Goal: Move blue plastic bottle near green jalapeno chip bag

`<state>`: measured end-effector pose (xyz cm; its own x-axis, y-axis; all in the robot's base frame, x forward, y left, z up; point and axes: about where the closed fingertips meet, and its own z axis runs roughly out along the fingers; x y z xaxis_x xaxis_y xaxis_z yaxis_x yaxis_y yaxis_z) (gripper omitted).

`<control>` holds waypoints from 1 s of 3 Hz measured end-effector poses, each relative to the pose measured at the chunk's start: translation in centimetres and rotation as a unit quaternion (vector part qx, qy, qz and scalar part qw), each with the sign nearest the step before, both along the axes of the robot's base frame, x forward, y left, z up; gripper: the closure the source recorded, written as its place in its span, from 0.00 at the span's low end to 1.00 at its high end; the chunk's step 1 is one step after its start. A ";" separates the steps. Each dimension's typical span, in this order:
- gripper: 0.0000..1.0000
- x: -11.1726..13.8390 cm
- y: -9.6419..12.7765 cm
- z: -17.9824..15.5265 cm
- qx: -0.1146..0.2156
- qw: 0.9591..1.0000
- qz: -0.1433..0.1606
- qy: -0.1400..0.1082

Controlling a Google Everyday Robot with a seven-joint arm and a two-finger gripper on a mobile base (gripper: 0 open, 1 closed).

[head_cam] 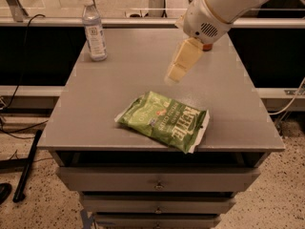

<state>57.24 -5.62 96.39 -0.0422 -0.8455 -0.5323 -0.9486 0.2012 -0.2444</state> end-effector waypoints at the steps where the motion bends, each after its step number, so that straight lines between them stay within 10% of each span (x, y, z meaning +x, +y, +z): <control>1: 0.00 1.4 1.7 -0.1 0.018 1.000 0.008 -0.003; 3: 0.00 9.4 9.1 -1.2 0.087 0.996 -0.003 -0.015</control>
Offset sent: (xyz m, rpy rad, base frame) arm 0.1052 0.0966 -0.0129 0.1930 -0.0323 0.0272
